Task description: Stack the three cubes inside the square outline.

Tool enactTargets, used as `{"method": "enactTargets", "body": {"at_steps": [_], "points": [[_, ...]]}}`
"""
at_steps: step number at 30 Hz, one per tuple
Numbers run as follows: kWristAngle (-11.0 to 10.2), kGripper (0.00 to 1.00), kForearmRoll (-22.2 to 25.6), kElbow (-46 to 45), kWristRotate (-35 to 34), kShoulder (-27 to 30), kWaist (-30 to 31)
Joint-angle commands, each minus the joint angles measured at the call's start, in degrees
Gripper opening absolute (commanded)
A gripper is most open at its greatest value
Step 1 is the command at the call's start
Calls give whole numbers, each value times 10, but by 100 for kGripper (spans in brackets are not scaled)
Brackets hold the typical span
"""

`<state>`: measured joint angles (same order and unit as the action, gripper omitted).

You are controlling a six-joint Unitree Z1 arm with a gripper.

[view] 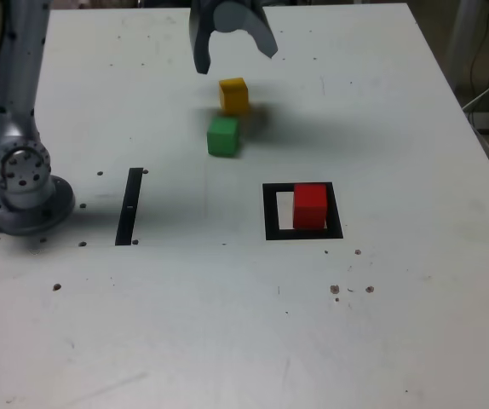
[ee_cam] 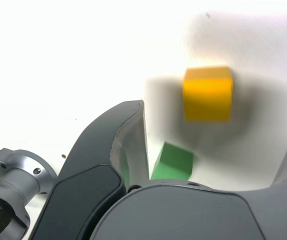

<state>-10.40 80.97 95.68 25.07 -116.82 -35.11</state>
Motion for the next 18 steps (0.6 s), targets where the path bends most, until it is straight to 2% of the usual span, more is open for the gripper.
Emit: {"method": "enactTargets", "body": {"at_steps": [1,11,18], "points": [[2,99,2,11,7,-18,-7],[15,98,2,36,24,-85,-31],[24,92,0,33,29,-109,-36]]}}
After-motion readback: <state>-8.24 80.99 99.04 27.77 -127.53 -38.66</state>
